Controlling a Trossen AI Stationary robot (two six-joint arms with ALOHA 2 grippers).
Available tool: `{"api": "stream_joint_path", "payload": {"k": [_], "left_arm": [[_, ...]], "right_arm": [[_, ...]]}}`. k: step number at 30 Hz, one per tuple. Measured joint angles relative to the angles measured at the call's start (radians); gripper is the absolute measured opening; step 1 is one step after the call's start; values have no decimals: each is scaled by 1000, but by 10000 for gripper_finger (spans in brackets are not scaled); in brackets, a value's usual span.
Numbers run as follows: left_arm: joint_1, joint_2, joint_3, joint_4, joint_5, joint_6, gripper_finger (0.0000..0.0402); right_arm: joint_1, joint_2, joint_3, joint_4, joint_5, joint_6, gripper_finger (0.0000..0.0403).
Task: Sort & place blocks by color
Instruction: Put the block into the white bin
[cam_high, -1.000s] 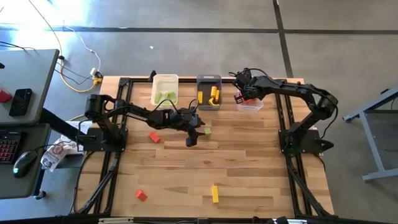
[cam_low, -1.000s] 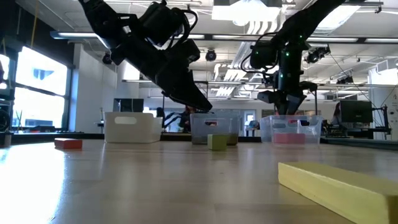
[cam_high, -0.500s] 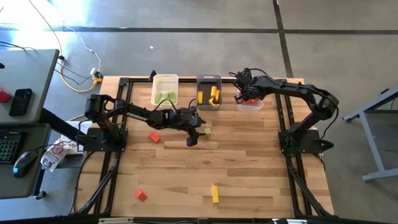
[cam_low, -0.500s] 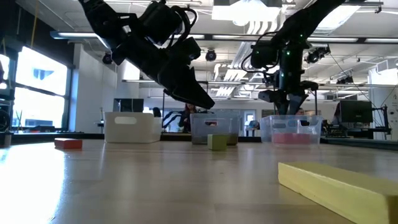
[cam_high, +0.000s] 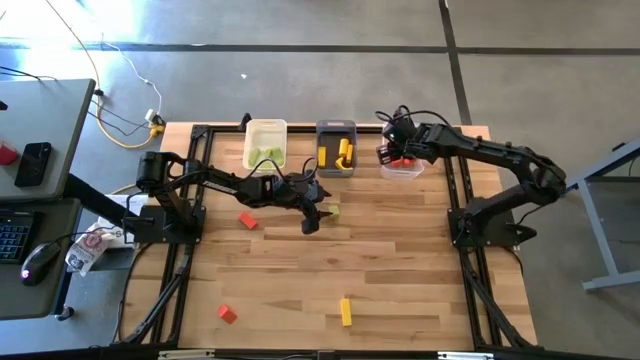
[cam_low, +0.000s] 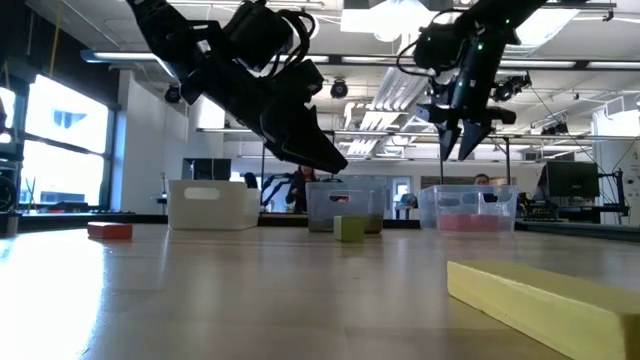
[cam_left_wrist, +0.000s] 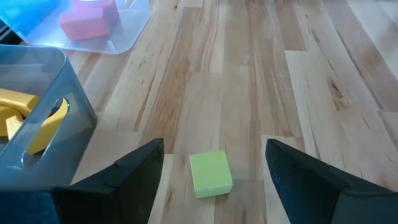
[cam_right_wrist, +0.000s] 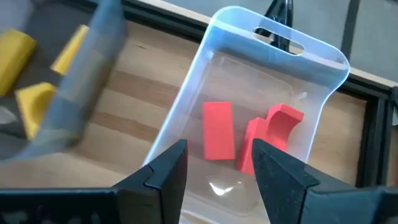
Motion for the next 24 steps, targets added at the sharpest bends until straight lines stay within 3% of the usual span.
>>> {"api": "stream_joint_path", "payload": {"k": [9, 24], "left_arm": [[-1, 5, 0, 1, -19, 0, 269], [-17, 168, 1, 112, -54, -19, 269]], "right_arm": [[55, -37, 0, 1, 23, 33, 165], [76, -37, 0, 1, 22, 35, 165]]}}
